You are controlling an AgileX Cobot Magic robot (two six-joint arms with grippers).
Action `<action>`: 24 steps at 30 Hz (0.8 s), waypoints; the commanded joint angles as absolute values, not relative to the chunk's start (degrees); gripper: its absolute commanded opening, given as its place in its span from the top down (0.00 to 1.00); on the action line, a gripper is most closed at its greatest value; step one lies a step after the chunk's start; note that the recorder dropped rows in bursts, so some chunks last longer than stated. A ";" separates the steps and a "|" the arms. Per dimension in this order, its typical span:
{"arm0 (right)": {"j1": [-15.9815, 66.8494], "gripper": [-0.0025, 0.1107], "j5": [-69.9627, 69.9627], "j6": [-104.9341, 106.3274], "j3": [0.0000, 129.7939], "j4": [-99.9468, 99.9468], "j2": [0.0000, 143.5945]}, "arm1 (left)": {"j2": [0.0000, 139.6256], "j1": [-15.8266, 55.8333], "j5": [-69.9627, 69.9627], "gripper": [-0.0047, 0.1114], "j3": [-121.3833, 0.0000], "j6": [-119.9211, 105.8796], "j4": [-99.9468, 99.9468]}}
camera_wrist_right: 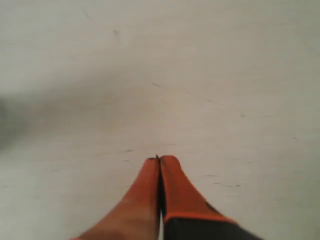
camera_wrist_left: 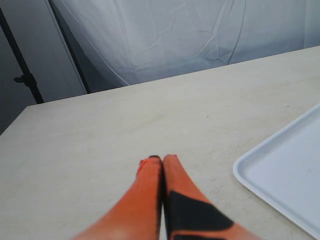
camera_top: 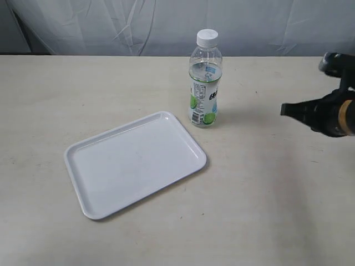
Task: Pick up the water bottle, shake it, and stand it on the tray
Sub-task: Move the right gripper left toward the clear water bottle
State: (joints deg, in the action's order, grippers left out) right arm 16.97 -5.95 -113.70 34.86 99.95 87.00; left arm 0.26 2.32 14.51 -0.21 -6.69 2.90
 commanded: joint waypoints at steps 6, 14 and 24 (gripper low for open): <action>33.02 0.99 -20.34 -112.39 35.65 99.95 92.46 | 0.00 2.46 13.95 0.96 0.00 -6.43 2.67; 42.45 0.99 -16.10 -101.96 38.94 99.95 92.31 | 0.00 2.46 13.95 0.96 0.00 -6.43 2.67; 43.45 0.99 -14.18 -110.52 43.17 98.36 92.31 | 0.00 2.46 13.95 0.96 0.00 -6.55 2.67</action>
